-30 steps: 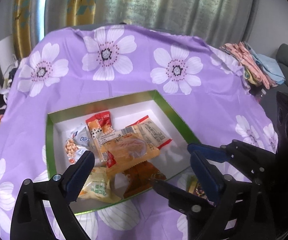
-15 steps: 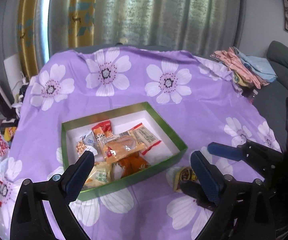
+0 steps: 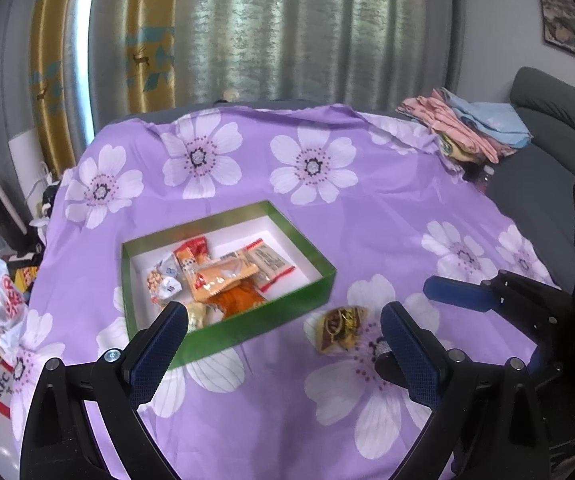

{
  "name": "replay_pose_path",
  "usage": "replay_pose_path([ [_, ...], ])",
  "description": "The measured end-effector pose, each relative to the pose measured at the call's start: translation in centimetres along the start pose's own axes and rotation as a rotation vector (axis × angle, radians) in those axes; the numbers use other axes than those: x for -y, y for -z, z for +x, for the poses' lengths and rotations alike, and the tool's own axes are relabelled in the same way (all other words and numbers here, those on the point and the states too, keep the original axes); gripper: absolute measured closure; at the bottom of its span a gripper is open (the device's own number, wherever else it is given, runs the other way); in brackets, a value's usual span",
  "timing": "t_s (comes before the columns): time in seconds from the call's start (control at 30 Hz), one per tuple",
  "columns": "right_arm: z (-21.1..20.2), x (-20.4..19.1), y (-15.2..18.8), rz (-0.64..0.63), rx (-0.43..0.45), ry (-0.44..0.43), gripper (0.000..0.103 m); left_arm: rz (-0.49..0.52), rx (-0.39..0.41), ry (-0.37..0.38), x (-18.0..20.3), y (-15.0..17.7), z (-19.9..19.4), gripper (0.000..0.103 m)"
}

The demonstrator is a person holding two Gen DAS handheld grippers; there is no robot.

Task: Organize snacks
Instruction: 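Withdraw the left tool and move it toward the gold-wrapped candy, then close the left tool on the gold-wrapped black sesame candy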

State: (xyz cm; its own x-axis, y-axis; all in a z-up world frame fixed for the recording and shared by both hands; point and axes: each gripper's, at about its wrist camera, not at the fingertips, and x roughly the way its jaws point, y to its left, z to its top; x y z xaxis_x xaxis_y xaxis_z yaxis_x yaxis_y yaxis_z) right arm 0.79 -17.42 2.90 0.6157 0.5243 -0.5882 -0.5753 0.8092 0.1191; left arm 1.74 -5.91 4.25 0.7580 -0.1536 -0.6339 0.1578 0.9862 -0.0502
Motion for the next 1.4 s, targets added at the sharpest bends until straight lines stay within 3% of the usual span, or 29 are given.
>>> replay_pose_path([
  [0.2,-0.3,1.4,2.7,0.049,-0.028,0.027,0.026,-0.027,-0.055,0.019,0.3,1.9,1.0,0.006],
  [0.47,1.3,5.8,8.6,0.225,-0.137,0.078,0.027,-0.178,-0.255,0.043,-1.5,6.5,6.2,0.006],
  [0.63,2.7,8.0,10.7,0.337,-0.164,0.062,0.027,-0.311,-0.341,0.134,-2.8,8.6,8.6,0.006],
  [0.8,4.7,8.5,11.0,0.342,-0.176,0.047,0.027,-0.316,-0.319,0.199,-2.5,8.0,9.6,0.006],
  [0.93,6.5,9.0,10.6,0.321,-0.185,0.035,0.027,-0.263,-0.300,0.238,-1.2,7.0,11.0,0.006],
  [1.17,9.7,9.6,9.1,0.240,-0.219,0.043,0.027,-0.175,-0.323,0.281,0.9,5.5,14.2,0.006],
  [1.4,11.7,10.5,7.8,0.158,-0.240,-0.006,0.030,-0.175,-0.326,0.333,1.3,4.2,16.6,0.006],
])
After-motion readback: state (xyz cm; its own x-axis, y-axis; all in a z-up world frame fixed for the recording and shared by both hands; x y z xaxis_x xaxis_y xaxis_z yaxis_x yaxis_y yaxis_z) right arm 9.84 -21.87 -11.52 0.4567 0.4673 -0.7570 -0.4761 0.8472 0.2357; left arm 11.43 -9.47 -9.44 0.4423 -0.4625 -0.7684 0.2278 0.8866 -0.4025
